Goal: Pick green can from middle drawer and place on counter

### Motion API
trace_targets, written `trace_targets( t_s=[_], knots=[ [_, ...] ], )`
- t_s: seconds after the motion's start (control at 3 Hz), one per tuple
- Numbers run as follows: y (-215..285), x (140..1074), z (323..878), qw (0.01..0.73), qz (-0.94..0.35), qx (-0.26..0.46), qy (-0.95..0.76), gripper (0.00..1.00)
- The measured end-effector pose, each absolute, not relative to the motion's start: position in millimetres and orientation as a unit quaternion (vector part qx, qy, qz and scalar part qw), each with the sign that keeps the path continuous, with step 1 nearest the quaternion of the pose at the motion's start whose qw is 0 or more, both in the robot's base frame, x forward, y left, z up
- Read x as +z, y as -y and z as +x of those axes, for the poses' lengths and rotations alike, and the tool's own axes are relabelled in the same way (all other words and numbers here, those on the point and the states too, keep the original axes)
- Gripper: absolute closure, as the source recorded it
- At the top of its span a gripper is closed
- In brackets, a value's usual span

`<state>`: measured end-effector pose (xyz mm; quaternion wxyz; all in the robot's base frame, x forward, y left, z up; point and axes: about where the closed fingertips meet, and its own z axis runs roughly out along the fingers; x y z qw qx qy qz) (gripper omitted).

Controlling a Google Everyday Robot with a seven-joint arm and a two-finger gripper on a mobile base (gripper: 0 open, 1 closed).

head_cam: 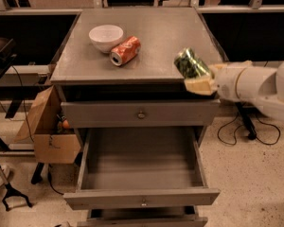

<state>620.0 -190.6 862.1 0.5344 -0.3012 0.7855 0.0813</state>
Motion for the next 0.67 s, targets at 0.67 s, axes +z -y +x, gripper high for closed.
trace_targets(
  t_s=[0.67],
  knots=[
    [129,925,701,0.546,-0.295,0.109,-0.777,1.0]
  ],
)
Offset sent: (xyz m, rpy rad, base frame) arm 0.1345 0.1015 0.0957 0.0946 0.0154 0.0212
